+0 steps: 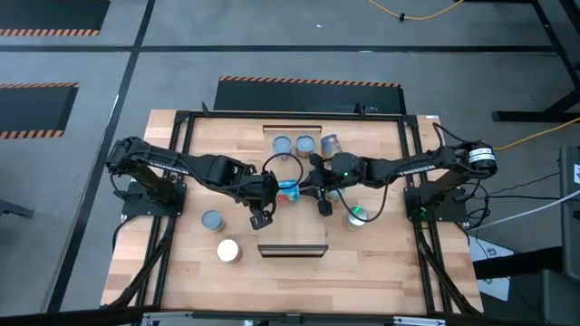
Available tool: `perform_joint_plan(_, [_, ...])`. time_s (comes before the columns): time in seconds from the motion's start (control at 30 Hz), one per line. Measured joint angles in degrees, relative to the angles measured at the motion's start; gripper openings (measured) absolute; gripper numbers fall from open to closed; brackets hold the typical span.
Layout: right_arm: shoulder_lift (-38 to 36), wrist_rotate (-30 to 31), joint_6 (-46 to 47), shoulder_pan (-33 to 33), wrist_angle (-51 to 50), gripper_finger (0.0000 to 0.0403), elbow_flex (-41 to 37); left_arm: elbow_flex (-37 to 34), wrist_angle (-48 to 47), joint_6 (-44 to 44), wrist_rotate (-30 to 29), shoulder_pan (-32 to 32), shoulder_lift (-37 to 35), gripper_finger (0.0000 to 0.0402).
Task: Pick and place cans onto a shelf
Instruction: Put the canned tomatoes on the shelf
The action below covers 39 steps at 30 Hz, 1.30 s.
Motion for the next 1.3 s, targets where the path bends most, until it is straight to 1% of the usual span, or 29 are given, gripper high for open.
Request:
perform_joint_plan(0.27, [0.0, 0.0, 0.2, 0.0, 0.0, 0.0072, 0.0, 0.0, -0.4, 0.5, 0.0, 0.0, -0.1, 0.0003])
perform_joint_plan(0.37, [-0.9, 0.1, -1.1, 0.0, -0.8, 0.0072, 0.0, 0.0, -0.5, 0.6, -0.2, 0.0, -0.8, 0.0002])
perform_joint_plan(0.47, [-2.6, 2.1, -2.3, 0.1, -3.0, 0.0072, 0.0, 0.5, -1.8, 0.6, -0.5, 0.1, -1.5, 0.0002])
perform_joint_plan(0.57, [-4.7, 4.0, -3.7, 0.1, -7.3, 0.0072, 0.0, 3.0, -3.8, 2.1, -0.5, 0.1, -1.8, 0.0002])
perform_joint_plan(0.63, [-6.1, 4.8, -3.8, 0.1, -9.2, 0.0072, 0.1, 5.4, -8.0, 3.3, -0.4, 0.1, -1.7, 0.0001])
perform_joint_plan(0.93, [-12.2, 4.9, -4.2, -0.2, -17.5, 0.0072, 0.1, 15.8, -17.3, 8.2, 0.0, 0.1, -1.8, 0.0001])
perform_joint_plan(1.23, [-17.3, 5.2, -4.0, -0.9, -22.5, 0.0072, 0.0, 19.8, -20.1, 13.8, -0.1, 0.9, -1.4, 0.0])
perform_joint_plan(1.3, [-18.2, 6.2, -4.0, -1.1, -22.9, 0.0072, 0.0, 20.5, -20.6, 15.7, 0.0, 1.4, -0.8, 0.0])
